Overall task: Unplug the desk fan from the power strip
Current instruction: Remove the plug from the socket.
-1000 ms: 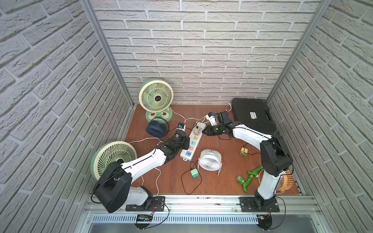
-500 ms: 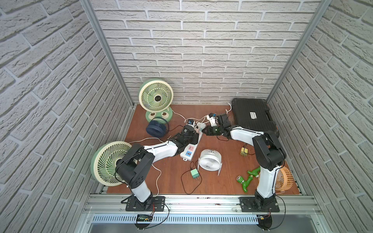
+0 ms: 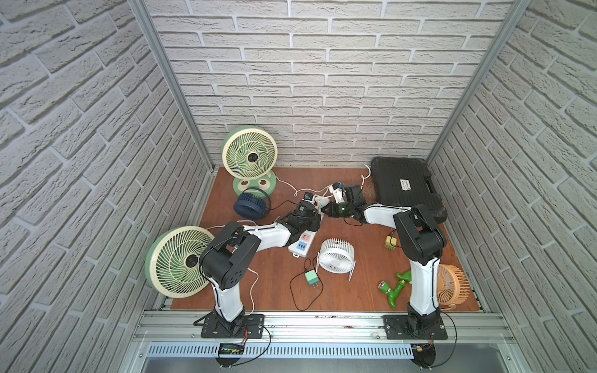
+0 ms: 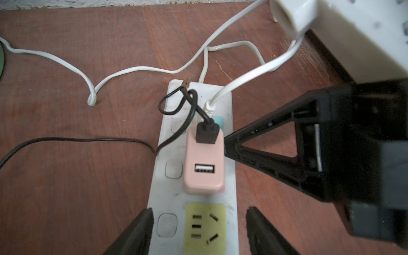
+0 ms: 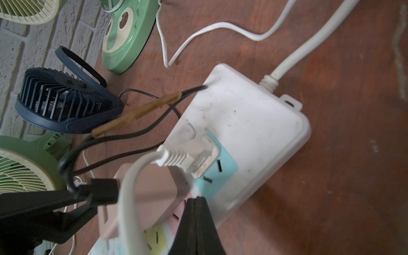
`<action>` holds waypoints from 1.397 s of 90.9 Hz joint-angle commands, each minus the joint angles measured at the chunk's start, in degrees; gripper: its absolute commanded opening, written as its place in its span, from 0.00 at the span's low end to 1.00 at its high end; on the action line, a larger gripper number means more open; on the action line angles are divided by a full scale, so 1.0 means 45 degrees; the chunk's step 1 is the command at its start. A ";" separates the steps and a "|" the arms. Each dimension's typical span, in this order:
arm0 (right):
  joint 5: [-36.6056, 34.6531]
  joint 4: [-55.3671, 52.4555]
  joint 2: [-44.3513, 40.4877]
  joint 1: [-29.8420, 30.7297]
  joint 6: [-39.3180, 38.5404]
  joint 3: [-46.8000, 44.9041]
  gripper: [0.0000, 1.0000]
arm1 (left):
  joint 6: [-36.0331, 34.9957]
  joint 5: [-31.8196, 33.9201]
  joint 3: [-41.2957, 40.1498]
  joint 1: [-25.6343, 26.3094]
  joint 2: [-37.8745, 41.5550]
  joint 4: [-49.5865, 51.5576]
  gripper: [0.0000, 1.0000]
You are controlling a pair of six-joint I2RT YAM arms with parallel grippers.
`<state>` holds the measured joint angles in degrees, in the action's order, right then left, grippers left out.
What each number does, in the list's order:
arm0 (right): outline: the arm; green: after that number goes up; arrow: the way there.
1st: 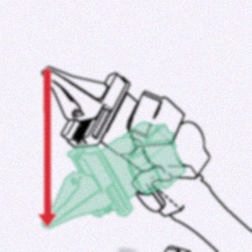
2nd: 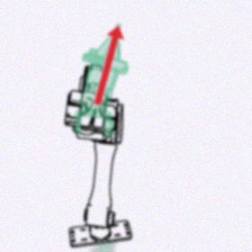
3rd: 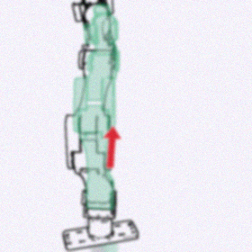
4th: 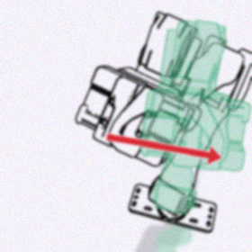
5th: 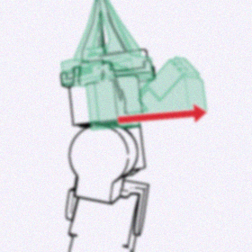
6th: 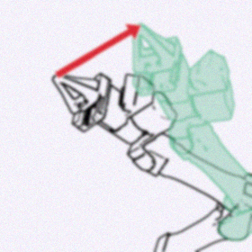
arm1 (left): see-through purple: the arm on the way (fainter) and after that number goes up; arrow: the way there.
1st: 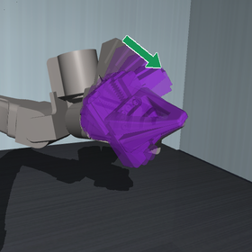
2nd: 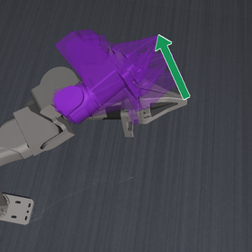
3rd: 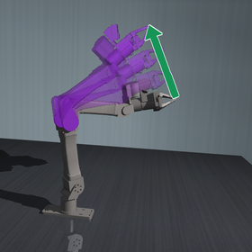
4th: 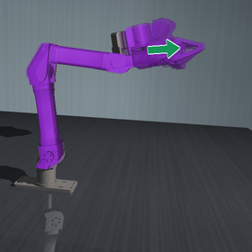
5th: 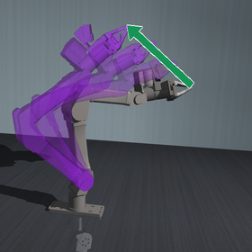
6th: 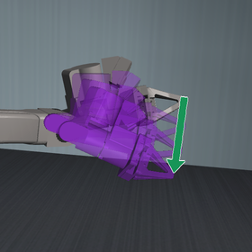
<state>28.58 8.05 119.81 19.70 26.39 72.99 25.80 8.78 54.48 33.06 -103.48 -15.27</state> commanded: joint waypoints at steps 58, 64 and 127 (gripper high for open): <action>-0.0357 -0.0007 0.0566 -0.0043 0.0052 0.0322 0.03 | 0.0292 0.0619 0.2437 -0.0122 -0.1718 0.0669 0.64; -0.0354 0.0002 0.0579 -0.0033 0.0053 0.0321 0.03 | 0.0283 0.0609 0.2595 -0.0124 -0.1883 0.0788 0.61; -0.0315 -0.0089 0.0912 -0.0057 0.0110 0.0457 0.03 | 0.0102 0.0316 0.3074 -0.0212 -0.2643 0.0762 0.17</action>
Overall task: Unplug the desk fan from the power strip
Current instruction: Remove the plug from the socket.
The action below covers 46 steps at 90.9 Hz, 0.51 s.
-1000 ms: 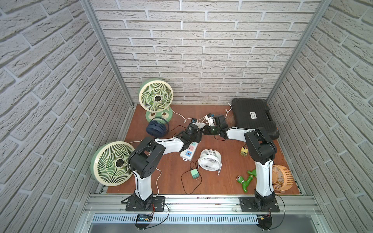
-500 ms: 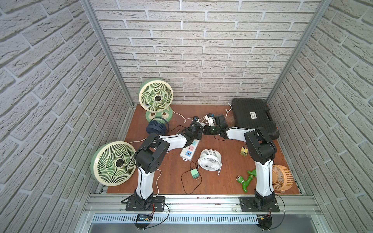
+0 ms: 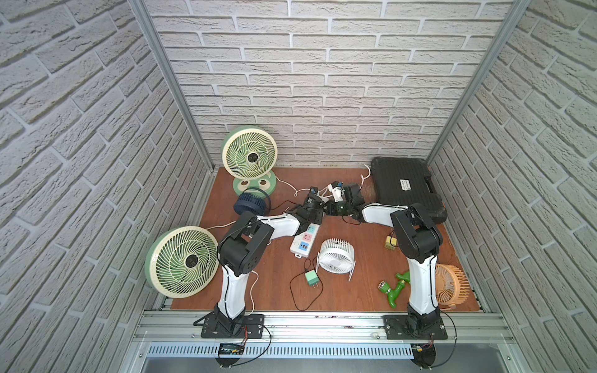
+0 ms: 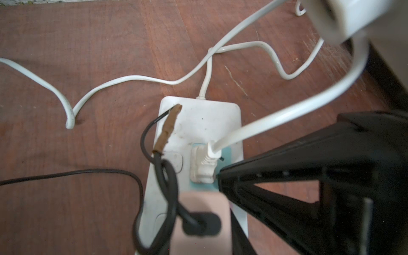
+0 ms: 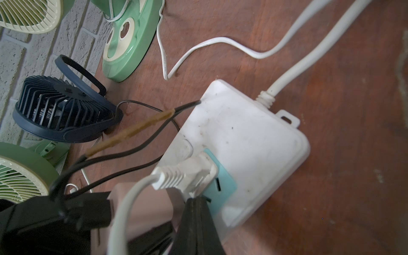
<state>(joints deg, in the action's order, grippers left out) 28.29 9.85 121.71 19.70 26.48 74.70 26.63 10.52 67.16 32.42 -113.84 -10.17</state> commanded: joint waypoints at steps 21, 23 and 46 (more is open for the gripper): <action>-0.0215 -0.0576 0.0604 -0.0061 0.0092 0.0187 0.03 | -0.0362 0.0129 0.0252 -0.0026 -0.0319 -0.0400 0.09; -0.0228 -0.0584 0.0628 -0.0057 0.0092 0.0210 0.03 | -0.0408 0.0173 0.0252 -0.0020 -0.0325 -0.0387 0.09; -0.0223 -0.0720 0.0743 -0.0060 0.0097 0.0330 0.03 | -0.1708 0.1924 0.0906 0.0644 -0.0255 0.0680 0.06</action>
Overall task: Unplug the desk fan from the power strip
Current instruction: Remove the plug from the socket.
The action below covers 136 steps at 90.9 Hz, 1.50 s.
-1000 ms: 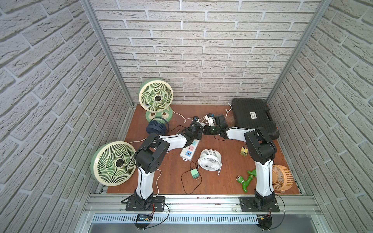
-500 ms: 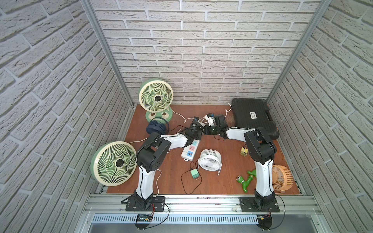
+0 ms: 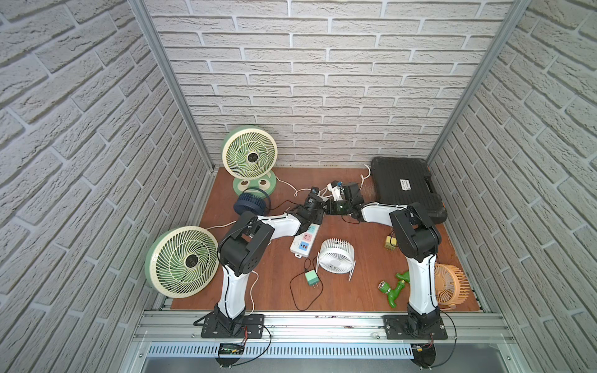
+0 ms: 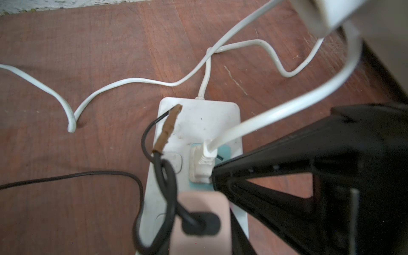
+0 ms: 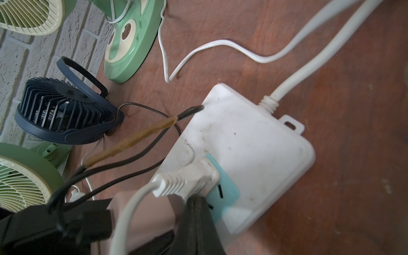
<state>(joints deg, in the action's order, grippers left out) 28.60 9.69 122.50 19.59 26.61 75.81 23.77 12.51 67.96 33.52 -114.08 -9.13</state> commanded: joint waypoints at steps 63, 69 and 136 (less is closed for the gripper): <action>-0.0301 -0.0923 0.0701 -0.0038 0.0161 0.0106 0.03 | -0.1227 0.1665 0.0832 0.0570 0.0453 0.0823 0.06; -0.0310 -0.0942 0.0691 -0.0032 0.0159 0.0101 0.03 | -0.1144 0.1581 0.0745 0.0489 0.0584 0.0788 0.06; -0.0175 -0.1498 -0.0282 -0.0032 0.0175 0.0420 0.03 | 0.0392 0.0973 -0.2193 -0.1064 0.3450 -0.0626 0.06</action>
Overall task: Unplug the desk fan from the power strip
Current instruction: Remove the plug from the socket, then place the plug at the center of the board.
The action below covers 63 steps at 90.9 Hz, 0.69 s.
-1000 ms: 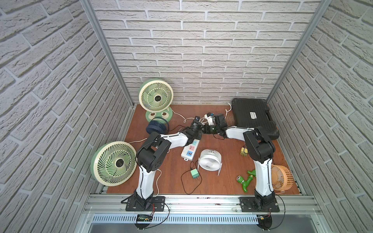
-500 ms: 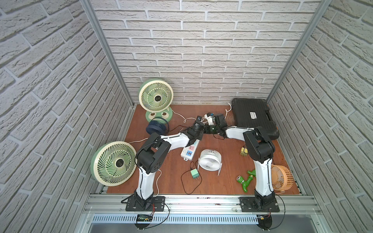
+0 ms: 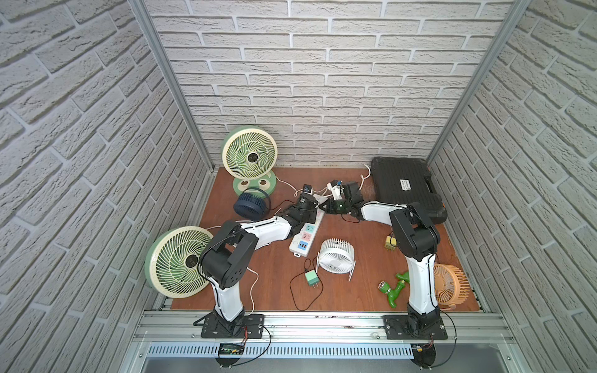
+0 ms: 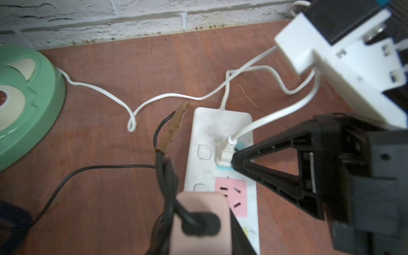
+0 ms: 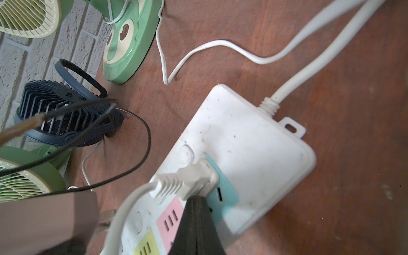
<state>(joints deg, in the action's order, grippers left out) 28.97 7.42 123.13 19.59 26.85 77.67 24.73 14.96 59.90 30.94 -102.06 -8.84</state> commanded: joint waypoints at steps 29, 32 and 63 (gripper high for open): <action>-0.0394 -0.1116 -0.2455 -0.0038 0.0264 -0.0575 0.03 | 0.0822 -0.0669 -0.1052 -0.2249 0.1309 -0.0139 0.10; -0.0441 -0.1180 -0.2726 -0.0028 0.0264 -0.0645 0.03 | 0.0938 -0.1018 -0.1112 -0.2442 0.1286 -0.0205 0.10; -0.0824 -0.1693 -0.4506 0.0071 0.0211 -0.1078 0.03 | 0.2354 -0.2770 -0.1295 -0.4095 0.0720 0.0172 0.12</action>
<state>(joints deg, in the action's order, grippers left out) 26.50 0.64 105.56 19.62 27.88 74.17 31.90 6.48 54.94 14.46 -97.71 -7.27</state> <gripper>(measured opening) 0.066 0.337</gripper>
